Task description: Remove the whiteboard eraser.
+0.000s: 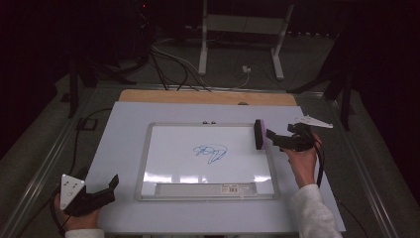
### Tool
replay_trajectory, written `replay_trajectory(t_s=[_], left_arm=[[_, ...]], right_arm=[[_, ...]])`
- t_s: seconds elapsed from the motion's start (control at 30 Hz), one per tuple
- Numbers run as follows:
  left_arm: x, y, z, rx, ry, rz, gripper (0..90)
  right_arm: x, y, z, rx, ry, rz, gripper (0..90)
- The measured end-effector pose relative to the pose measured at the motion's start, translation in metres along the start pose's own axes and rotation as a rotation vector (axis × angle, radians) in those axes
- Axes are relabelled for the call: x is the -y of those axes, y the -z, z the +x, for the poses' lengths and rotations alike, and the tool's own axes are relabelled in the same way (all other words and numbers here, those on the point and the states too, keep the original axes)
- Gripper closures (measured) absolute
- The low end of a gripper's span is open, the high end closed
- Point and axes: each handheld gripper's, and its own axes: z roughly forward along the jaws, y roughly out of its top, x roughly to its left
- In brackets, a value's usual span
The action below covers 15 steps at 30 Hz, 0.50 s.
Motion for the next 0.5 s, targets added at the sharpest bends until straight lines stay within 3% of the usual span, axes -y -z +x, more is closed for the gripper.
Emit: replay_trajectory(t_s=[0.27, 0.5], left_arm=[[0.0, 0.0, -0.001, 0.001, -0.005, 0.003, 1.2], [0.0, 0.0, 0.0, 0.002, -0.007, 0.004, 1.2]], right_arm=[[-0.001, -0.014, -0.004, 0.019, -0.024, 0.044, 0.6], [0.0, -0.03, -0.007, 0.028, -0.031, 0.092, 6.4]])
